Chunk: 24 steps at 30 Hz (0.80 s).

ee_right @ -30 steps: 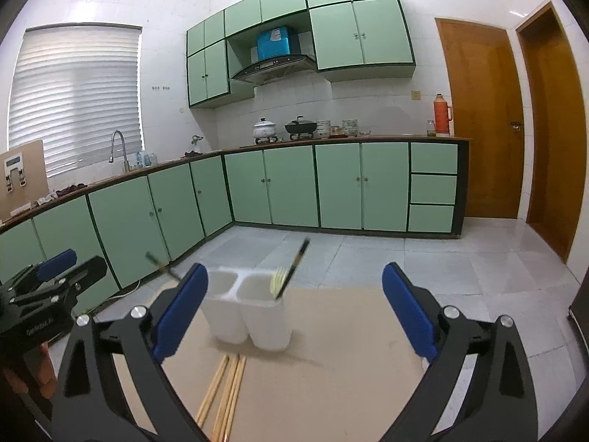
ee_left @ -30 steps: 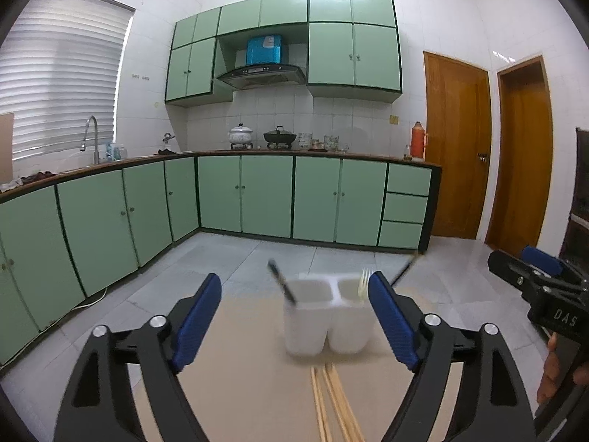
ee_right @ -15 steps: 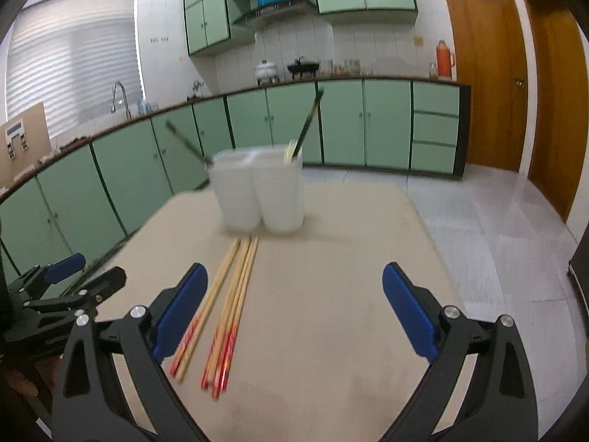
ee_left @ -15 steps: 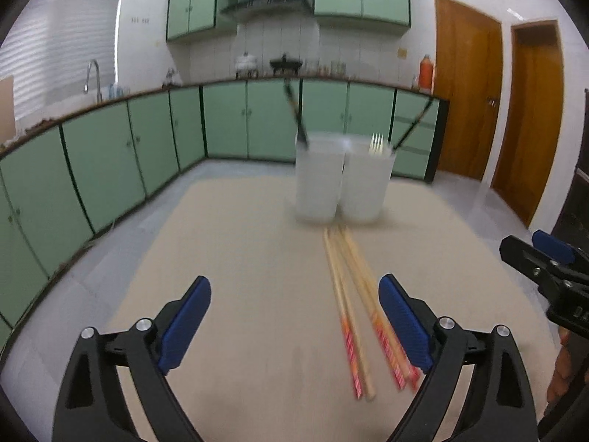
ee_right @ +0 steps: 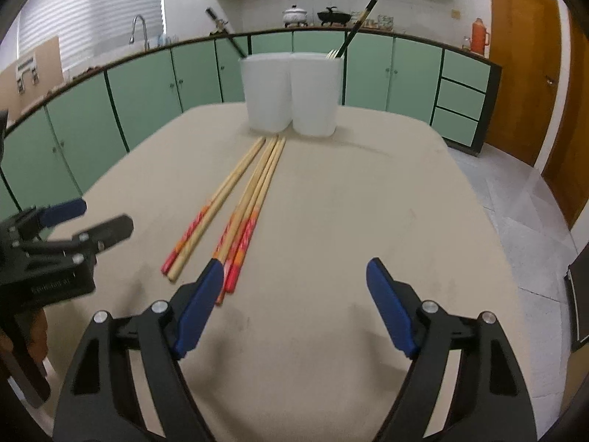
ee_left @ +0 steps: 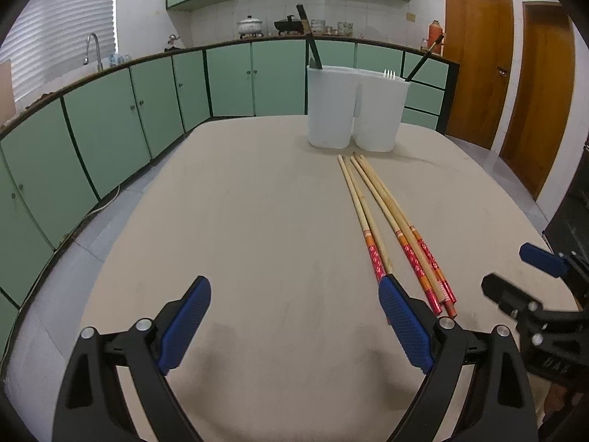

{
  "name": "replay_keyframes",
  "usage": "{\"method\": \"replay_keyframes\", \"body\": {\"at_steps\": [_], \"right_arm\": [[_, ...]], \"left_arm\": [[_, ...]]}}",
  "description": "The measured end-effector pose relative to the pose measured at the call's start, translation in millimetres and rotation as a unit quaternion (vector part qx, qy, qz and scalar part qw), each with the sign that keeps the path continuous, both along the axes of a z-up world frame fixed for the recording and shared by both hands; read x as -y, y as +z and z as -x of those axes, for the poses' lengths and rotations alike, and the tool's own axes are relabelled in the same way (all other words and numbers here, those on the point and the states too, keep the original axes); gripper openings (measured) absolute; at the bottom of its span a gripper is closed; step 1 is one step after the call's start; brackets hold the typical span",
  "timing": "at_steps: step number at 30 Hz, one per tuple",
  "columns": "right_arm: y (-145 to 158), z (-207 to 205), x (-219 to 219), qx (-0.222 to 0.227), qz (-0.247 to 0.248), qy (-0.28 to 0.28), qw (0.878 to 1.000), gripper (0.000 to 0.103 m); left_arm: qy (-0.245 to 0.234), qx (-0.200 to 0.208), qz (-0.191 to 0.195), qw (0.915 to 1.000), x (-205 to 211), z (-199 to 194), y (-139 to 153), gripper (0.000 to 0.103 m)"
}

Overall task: Organize utensils
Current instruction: 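Open the right tool and withdraw it from the holder, then lower the right tool onto a red-tipped wooden chopstick and close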

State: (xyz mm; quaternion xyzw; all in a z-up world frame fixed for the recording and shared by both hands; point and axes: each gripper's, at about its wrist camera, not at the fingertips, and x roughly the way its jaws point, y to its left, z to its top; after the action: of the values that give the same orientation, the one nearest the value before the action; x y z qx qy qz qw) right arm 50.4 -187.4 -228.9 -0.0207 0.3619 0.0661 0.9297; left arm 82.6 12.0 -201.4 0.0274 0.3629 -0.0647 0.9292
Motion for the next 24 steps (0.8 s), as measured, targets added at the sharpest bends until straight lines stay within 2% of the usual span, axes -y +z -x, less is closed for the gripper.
{"method": "replay_keyframes", "body": {"at_steps": [10, 16, 24], "right_arm": [[-20.8, -5.7, -4.8, -0.034, 0.029, 0.006, 0.999, 0.075], [-20.6, -11.3, -9.3, -0.038, 0.034, 0.009, 0.999, 0.074], [-19.6, -14.9, -18.7, -0.039, 0.025, 0.009, 0.999, 0.065]], "left_arm": [[0.003, -0.010, 0.001, 0.9999, -3.3, 0.6, -6.4, 0.091], [0.011, -0.014, 0.006, 0.9998, -8.2, -2.7, -8.5, 0.091], [0.012, -0.014, 0.007, 0.9998, -7.8, -4.9, -9.9, 0.091]]}}
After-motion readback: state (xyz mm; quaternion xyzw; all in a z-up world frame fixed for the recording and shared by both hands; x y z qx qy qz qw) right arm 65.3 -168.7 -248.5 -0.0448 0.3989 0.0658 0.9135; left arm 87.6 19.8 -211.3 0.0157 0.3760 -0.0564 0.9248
